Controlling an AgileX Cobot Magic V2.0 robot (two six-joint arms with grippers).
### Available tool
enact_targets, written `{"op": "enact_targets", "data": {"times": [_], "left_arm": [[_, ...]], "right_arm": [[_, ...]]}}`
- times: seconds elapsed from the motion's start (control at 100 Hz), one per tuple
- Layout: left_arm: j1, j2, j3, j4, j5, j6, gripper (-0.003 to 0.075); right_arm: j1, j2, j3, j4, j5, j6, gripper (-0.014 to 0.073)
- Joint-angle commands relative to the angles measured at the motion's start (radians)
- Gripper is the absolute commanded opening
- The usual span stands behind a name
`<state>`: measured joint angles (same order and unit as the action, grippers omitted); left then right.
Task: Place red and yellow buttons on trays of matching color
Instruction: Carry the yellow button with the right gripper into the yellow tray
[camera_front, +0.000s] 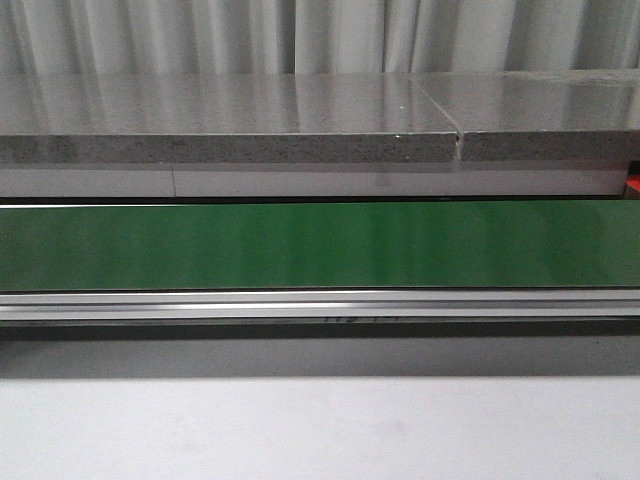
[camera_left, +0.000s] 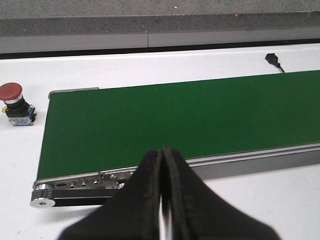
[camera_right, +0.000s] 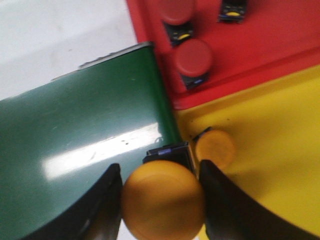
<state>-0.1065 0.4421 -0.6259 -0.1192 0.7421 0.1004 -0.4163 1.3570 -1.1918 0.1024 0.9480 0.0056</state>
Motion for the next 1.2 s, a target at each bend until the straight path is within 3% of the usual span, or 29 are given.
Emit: {"op": "enact_targets", "data": {"times": [0.0,0.34,1.19], "left_arm": [[-0.009,0.004,-0.028,-0.01,-0.07,0.0,-0.0021],[-0.009,0.004,-0.028,-0.01,-0.07,0.0,-0.0021],[-0.009,0.004,-0.028,-0.01,-0.07,0.0,-0.0021]], "right_arm": [[-0.069,-0.034,0.002,-0.005,-0.1,0.049,0.0038],[-0.23,-0.001,0.061,-0.005,-0.222,0.111,0.0038],[-0.238,0.294,0.061,0.004,-0.351,0.111,0.0044]]}}
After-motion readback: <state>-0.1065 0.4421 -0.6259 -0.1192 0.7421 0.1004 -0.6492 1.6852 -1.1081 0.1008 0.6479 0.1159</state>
